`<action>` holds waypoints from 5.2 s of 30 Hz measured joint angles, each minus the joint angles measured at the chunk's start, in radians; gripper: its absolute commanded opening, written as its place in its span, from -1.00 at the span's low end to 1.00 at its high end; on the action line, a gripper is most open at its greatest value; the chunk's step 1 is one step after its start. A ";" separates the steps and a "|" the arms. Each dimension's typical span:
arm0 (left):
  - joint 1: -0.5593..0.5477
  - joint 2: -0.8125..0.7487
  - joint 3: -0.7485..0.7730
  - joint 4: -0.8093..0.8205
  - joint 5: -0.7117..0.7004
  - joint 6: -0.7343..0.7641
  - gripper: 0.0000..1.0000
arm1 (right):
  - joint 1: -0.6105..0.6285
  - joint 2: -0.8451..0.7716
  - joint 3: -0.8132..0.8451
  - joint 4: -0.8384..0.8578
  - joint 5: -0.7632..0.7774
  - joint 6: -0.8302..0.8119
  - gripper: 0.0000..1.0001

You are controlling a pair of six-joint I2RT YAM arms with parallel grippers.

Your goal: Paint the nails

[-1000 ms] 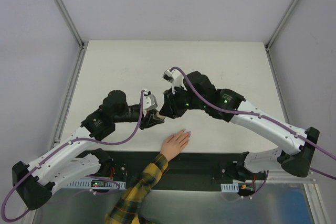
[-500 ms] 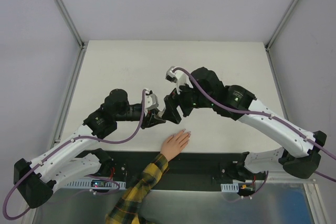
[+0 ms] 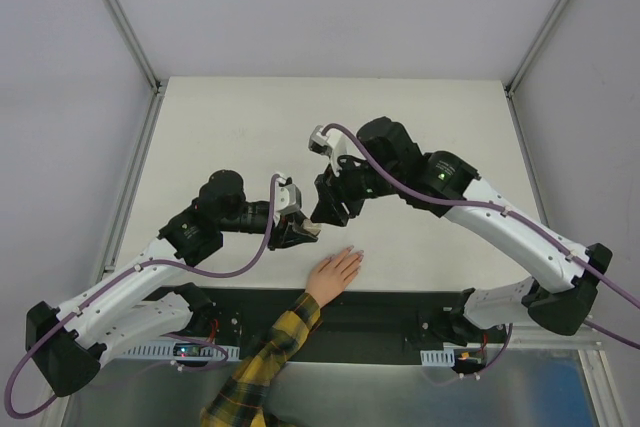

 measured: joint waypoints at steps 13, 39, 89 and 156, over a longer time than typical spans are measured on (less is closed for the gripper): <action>-0.005 -0.003 0.000 0.000 0.011 0.000 -1.00 | -0.010 0.028 0.000 0.005 -0.093 -0.024 -0.71; -0.013 -0.023 0.000 -0.069 -0.365 0.023 -1.00 | 0.193 0.078 -0.030 0.101 0.711 0.597 -0.62; -0.013 0.011 0.002 0.009 0.125 -0.030 -1.00 | -0.023 -0.096 -0.187 0.178 -0.282 -0.214 -0.67; -0.030 0.031 -0.002 0.016 0.129 -0.053 -1.00 | 0.031 -0.169 -0.261 0.244 -0.169 -0.158 -0.48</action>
